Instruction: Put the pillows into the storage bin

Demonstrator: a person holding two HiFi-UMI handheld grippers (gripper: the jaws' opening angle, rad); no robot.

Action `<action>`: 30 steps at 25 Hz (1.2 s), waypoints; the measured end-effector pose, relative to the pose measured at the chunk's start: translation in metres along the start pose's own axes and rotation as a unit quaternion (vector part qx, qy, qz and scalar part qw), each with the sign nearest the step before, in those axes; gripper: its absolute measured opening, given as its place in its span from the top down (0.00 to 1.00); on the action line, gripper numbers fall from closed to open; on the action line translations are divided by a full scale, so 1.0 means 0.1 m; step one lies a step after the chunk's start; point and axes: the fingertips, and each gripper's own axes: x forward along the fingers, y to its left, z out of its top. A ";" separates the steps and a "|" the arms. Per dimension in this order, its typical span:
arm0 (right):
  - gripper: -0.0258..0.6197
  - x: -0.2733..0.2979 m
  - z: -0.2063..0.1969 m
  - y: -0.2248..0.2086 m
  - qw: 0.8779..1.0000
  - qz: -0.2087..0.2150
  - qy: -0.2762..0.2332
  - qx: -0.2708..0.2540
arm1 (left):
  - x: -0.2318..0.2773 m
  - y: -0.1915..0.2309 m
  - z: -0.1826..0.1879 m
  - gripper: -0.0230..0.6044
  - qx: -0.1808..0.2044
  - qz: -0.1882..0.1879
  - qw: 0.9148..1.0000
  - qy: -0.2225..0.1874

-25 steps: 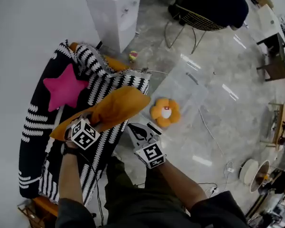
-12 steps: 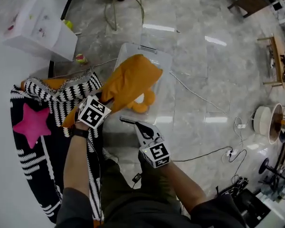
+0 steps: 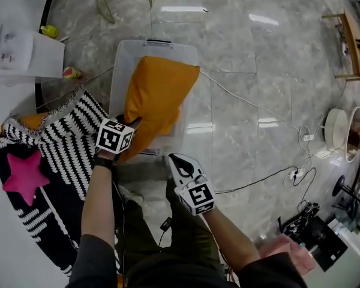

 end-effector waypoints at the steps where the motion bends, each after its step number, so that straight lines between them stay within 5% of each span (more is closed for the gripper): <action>1: 0.96 0.07 -0.09 -0.08 1.000 -0.002 0.004 0.005 | 0.15 0.07 -0.07 0.74 -0.005 0.000 1.000 0.005; 8: 0.96 0.61 -0.68 -0.48 0.999 -0.017 0.036 0.026 | 0.92 0.56 -0.55 0.71 -0.007 0.019 0.999 0.040; 11: 0.96 0.80 -0.86 -0.56 0.998 -0.016 0.047 0.027 | 1.16 0.74 -0.65 0.69 -0.031 0.035 0.999 0.013; 16: 0.96 1.00 -1.04 -0.65 0.998 -0.008 0.062 0.033 | 1.39 1.07 -0.48 0.49 -0.021 0.127 0.991 -0.034; 20: 0.96 1.07 -1.06 -0.70 0.997 0.003 0.069 0.034 | 1.23 1.20 -0.47 0.39 -0.020 0.174 0.983 -0.047; 25: 0.96 0.98 -0.80 -0.70 0.997 0.005 0.074 0.022 | 0.97 0.97 -0.81 0.38 -0.034 0.153 0.988 -0.009; 30: 0.96 1.00 -0.32 -0.48 0.996 0.046 0.069 -0.020 | 0.30 0.86 -1.01 0.38 -0.078 0.179 0.981 -0.004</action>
